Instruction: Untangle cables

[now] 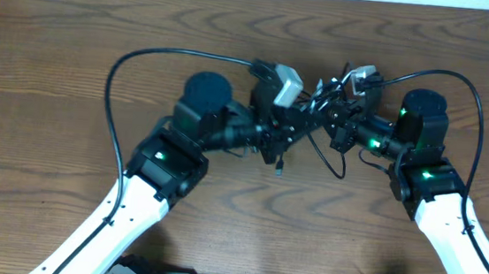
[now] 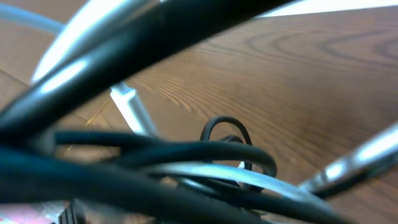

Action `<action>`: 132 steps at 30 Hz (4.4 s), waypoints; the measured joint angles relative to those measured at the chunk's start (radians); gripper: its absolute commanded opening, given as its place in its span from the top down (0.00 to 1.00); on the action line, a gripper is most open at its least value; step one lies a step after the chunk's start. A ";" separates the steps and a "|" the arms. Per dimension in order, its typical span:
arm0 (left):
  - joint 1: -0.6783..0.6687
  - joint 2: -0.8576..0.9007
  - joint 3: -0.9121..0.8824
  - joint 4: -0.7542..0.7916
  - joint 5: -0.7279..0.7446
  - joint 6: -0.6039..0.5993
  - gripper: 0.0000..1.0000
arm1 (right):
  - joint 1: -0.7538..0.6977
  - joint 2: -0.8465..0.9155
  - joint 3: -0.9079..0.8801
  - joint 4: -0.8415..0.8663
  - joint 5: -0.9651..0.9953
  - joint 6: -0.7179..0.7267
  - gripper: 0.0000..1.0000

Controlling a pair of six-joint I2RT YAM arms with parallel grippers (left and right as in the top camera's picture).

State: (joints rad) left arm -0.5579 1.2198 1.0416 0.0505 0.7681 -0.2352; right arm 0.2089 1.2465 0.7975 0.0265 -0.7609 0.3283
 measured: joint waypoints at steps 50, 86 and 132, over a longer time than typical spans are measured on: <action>0.247 0.169 0.000 -0.477 -0.147 0.132 0.36 | -0.127 0.000 0.000 -0.075 0.010 -0.006 0.46; 0.012 0.636 0.000 -0.311 -0.391 0.217 0.24 | -0.127 0.000 0.000 -0.158 0.022 -0.006 0.01; -0.038 0.647 0.002 -0.278 -0.624 0.179 0.74 | -0.127 0.000 0.000 -0.277 0.104 -0.007 0.01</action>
State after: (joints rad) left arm -0.5961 1.8668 1.0439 -0.2279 0.1444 -0.0566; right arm 0.0814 1.2465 0.7975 -0.2501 -0.6571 0.3214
